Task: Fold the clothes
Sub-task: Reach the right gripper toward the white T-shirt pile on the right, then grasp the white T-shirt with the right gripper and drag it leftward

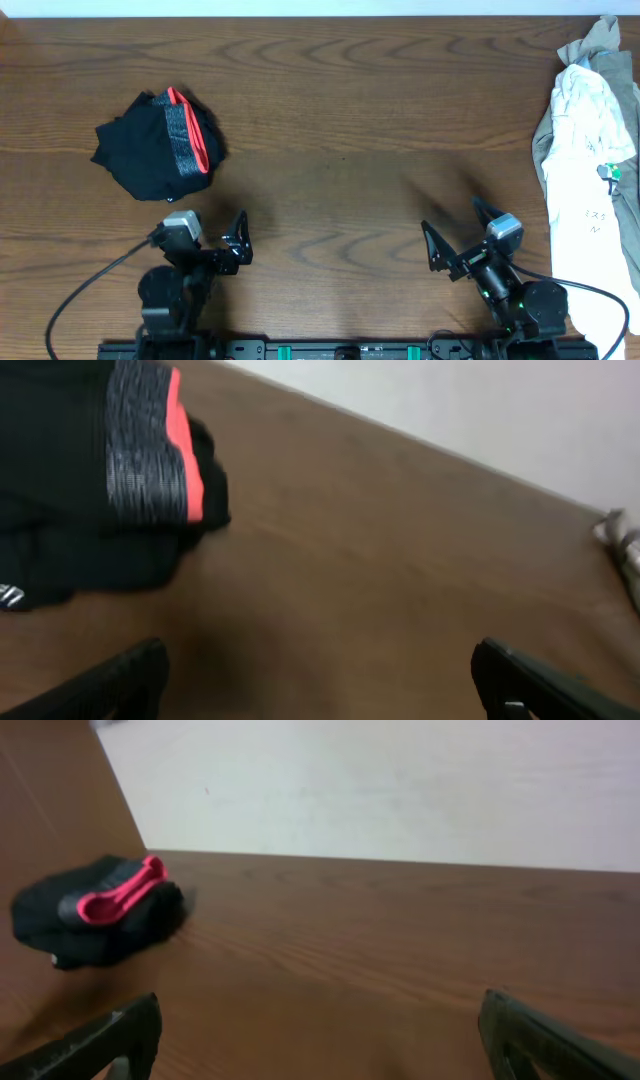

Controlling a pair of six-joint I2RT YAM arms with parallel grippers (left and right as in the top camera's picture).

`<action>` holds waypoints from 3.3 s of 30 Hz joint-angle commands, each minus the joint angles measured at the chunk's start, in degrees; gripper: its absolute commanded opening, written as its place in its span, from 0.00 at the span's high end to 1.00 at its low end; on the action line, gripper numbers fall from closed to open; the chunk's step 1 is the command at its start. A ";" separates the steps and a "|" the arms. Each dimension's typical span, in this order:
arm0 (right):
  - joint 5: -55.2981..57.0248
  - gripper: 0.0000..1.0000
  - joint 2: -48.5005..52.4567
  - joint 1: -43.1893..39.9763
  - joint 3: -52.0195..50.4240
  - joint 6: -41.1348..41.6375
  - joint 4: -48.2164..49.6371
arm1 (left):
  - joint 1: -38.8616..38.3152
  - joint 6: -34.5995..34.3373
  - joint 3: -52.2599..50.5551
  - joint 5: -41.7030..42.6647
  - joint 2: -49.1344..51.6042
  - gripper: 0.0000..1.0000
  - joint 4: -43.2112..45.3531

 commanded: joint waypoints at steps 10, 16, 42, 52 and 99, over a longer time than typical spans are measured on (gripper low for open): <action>2.08 0.01 23.80 -0.55 19.96 1.60 -13.18 | -0.15 3.61 32.15 0.28 36.22 0.02 -12.66; -4.94 0.01 46.01 -0.52 45.27 1.55 -27.87 | -0.17 4.26 50.75 1.73 49.13 0.02 -24.55; 25.92 0.02 98.75 -22.27 94.73 10.88 -60.65 | -0.15 10.40 53.88 8.24 52.09 0.02 -35.52; 24.59 0.12 109.94 -33.59 94.75 12.04 -50.99 | -0.17 10.40 53.88 5.22 52.70 0.02 -35.50; 1.42 0.99 100.00 1.11 94.68 3.04 -50.21 | -0.15 10.40 64.00 3.10 53.81 0.02 -34.73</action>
